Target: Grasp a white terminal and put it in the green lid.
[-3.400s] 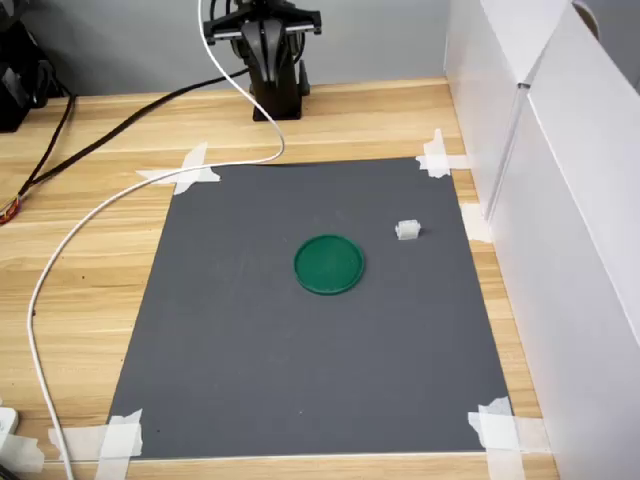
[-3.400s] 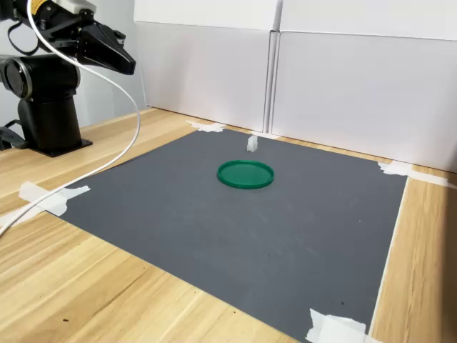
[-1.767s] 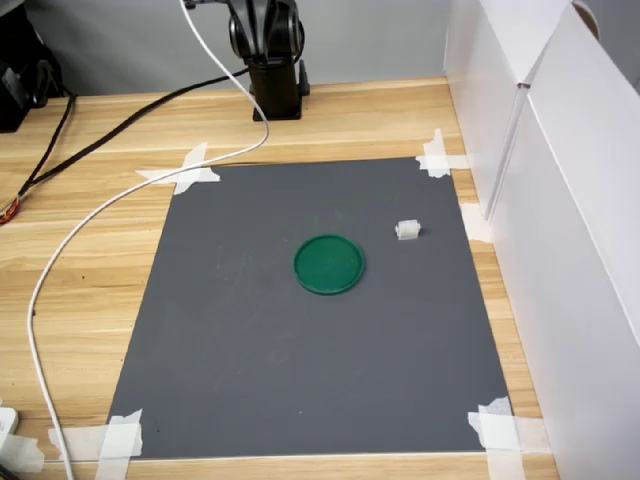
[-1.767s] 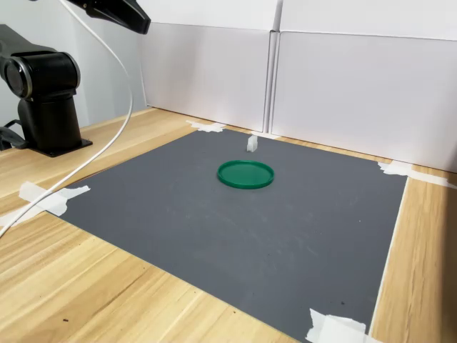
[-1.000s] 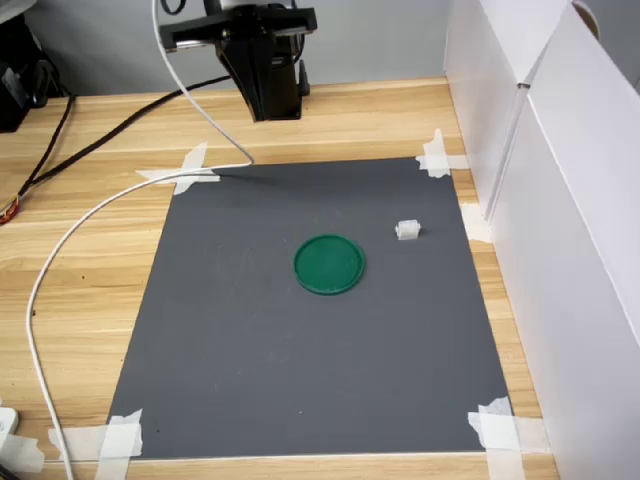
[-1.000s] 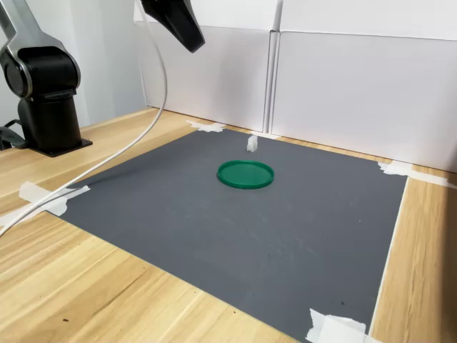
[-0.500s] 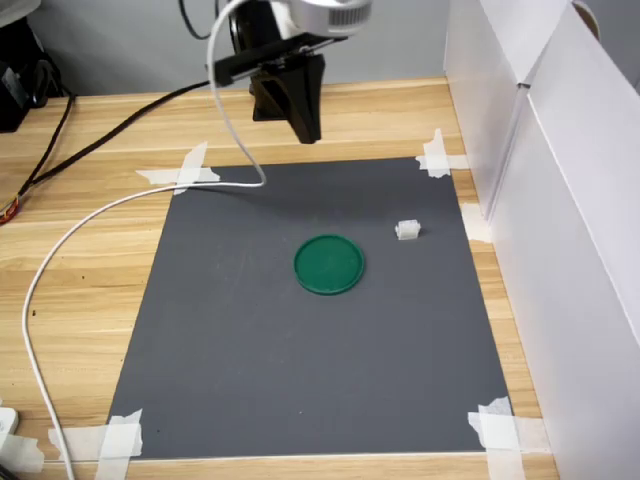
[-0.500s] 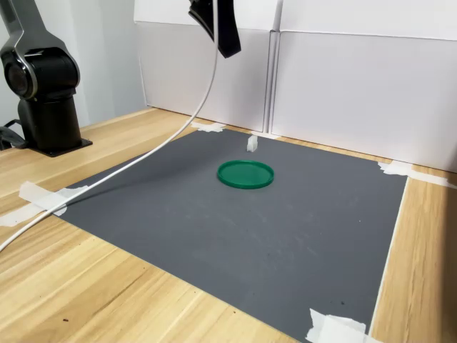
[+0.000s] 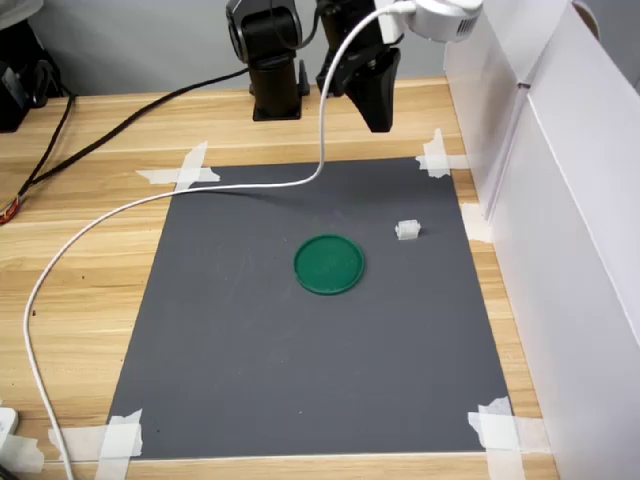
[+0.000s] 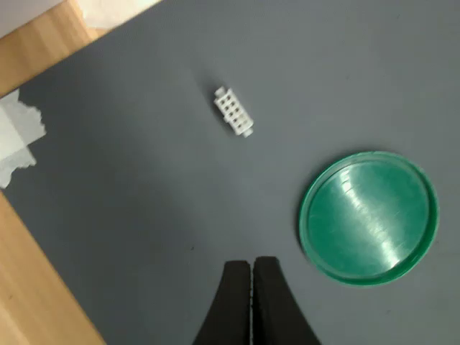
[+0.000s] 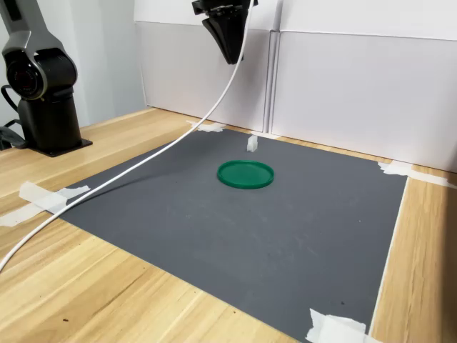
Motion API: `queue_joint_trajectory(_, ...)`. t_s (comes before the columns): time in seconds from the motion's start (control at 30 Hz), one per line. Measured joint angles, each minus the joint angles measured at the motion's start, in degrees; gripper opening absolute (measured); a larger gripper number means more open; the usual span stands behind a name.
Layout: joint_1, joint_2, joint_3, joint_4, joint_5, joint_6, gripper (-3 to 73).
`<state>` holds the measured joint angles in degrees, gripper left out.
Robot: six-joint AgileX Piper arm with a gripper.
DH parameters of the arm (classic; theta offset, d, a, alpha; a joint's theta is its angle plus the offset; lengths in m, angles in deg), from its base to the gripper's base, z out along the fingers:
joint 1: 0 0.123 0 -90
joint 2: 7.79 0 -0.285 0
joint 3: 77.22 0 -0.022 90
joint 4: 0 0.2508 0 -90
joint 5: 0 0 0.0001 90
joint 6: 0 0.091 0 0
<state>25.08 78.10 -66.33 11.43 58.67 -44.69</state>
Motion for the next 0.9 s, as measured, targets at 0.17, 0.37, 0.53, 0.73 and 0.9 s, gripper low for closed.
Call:
queue_joint_trajectory(0.17,0.0,1.42,-0.05,-0.07,-1.3,-4.6,1.0)
queue_joint_trajectory(0.37,0.06,5.17,-0.11,-2.31,-0.85,-6.11,18.6)
queue_joint_trajectory(0.53,0.55,6.45,-0.11,-3.16,-3.23,-6.81,46.1)
queue_joint_trajectory(0.73,6.41,6.79,-0.11,-8.47,-4.32,-9.09,68.1)
queue_joint_trajectory(0.9,8.02,8.28,-0.18,-8.68,-4.2,-9.25,71.3)
